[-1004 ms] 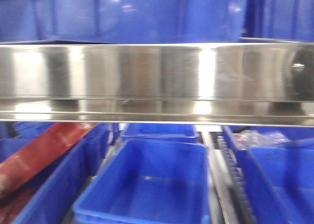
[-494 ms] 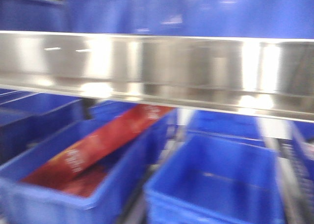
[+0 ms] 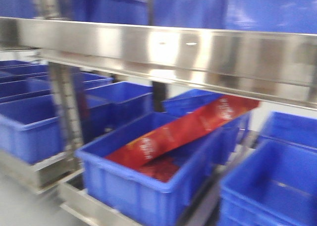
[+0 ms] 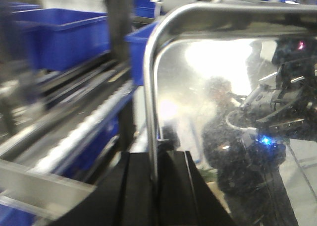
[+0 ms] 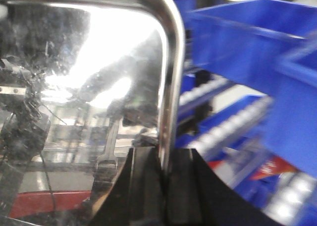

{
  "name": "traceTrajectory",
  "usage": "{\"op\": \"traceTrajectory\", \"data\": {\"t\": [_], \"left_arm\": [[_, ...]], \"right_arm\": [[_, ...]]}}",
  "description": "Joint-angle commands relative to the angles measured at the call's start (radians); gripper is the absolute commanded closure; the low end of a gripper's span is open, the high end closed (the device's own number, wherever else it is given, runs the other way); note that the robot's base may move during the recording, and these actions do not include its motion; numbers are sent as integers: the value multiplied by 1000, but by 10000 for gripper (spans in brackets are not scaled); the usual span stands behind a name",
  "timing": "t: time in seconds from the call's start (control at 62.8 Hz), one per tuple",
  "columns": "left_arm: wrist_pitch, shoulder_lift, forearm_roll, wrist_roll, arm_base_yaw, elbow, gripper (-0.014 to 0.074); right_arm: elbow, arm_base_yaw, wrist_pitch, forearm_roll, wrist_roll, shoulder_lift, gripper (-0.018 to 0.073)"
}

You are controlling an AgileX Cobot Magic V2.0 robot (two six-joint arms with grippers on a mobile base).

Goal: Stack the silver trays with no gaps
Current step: 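Hold the tray with both grippers while the base turns away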

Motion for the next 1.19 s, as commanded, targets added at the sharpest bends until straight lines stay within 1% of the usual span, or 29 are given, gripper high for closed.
{"op": "traceTrajectory", "data": {"t": [0.0,0.462,1.179], "left_arm": [[-101,0,-23,4,-27,-8,610],[-101,0,-23,4,-27,-8,610],[-101,0,-23,4,-27,-8,610]], "right_arm": [[-10,22,-268,22,-22,-1,639],[-10,22,-319,22,-22,-1,639],[-10,22,-356,22,-22,-1,639]]}}
